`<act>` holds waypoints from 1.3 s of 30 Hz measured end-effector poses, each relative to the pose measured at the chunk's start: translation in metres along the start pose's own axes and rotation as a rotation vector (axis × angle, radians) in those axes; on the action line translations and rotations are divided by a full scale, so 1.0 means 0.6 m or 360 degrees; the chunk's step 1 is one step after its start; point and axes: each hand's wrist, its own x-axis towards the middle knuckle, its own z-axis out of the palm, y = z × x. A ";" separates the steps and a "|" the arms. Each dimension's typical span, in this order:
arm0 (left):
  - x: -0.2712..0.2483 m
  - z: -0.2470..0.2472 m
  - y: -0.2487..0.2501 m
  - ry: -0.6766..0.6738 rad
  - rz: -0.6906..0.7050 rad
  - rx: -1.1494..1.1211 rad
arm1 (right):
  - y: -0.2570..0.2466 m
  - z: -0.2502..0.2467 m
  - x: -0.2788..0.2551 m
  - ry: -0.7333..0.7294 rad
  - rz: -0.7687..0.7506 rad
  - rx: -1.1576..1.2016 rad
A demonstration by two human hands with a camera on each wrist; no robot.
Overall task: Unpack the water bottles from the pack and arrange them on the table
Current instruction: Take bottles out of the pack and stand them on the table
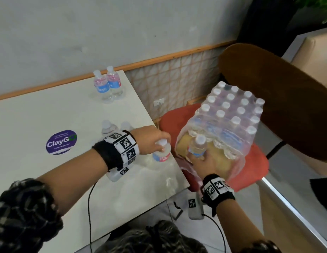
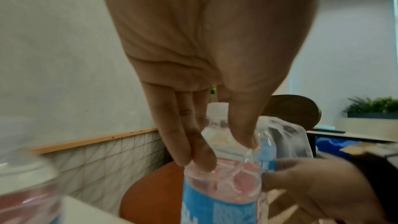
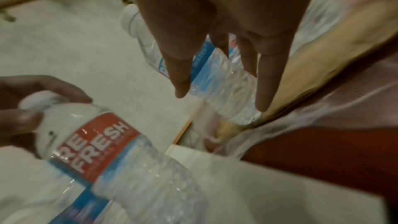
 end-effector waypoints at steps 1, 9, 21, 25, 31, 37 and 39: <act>-0.014 0.008 -0.011 -0.0045 -0.0041 0.0030 | -0.012 0.019 -0.009 -0.0105 -0.0061 0.0062; -0.099 0.041 -0.083 0.0216 -0.0019 0.0059 | -0.057 0.143 -0.037 -0.0773 -0.0138 -0.0035; -0.144 0.072 -0.180 0.0733 -0.0849 -0.0682 | -0.077 0.189 -0.094 -0.1006 -0.0140 -0.0016; -0.147 0.063 -0.196 0.0656 -0.0828 -0.0732 | -0.095 0.230 -0.115 -0.1119 -0.0048 0.0017; -0.163 0.050 -0.219 0.0503 -0.0806 -0.0733 | -0.110 0.287 -0.137 -0.1090 -0.0181 0.0036; -0.169 0.038 -0.201 0.0439 -0.0839 -0.0411 | -0.126 0.298 -0.143 -0.1155 -0.0264 0.0011; -0.163 0.025 -0.169 0.0532 -0.0797 -0.0163 | -0.131 0.270 -0.130 -0.1272 -0.0129 -0.0098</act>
